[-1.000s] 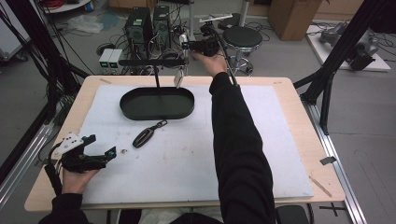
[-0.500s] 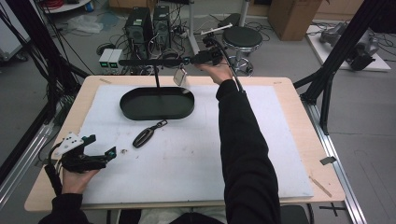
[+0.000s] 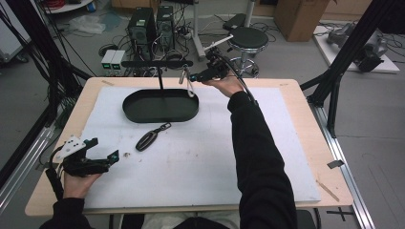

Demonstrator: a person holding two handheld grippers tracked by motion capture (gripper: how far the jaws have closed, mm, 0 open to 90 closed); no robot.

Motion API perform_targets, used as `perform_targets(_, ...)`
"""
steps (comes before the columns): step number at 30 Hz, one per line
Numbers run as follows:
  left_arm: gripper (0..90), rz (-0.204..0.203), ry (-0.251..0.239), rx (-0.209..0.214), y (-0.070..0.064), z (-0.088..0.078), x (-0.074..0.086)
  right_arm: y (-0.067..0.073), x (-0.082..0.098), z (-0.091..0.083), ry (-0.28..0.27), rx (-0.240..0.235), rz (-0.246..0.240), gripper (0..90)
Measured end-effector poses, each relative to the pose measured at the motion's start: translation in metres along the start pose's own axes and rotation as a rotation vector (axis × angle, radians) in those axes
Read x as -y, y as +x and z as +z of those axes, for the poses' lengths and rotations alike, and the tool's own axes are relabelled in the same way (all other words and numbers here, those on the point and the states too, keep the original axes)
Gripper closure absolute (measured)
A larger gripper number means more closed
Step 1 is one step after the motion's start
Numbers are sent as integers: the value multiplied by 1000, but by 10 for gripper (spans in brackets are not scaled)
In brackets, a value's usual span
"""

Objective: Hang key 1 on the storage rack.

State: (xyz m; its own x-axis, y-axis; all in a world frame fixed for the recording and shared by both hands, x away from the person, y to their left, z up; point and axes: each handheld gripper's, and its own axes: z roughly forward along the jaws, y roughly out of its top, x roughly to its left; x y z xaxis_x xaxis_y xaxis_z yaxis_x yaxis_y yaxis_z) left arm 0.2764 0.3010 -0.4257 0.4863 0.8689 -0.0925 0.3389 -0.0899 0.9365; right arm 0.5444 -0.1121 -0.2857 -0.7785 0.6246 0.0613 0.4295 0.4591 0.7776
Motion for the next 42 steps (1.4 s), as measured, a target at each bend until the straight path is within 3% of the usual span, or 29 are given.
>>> perform_targets(12, 17, -1, 0, -3, 0, 1, 0, -3, 31, -24, 16, 54, -4, 12)
perform_targets(14, 17, -3, 3, -2, 0, 1, 0, -3, 35, -30, 0, 64, -14, 12)
perform_targets(24, 17, 1, 5, -5, 0, 0, 0, -6, 63, -50, -14, 69, 32, 13)
perform_targets(42, 17, -2, 9, -9, -1, 0, 0, -3, 118, -85, -73, 120, 54, 13)
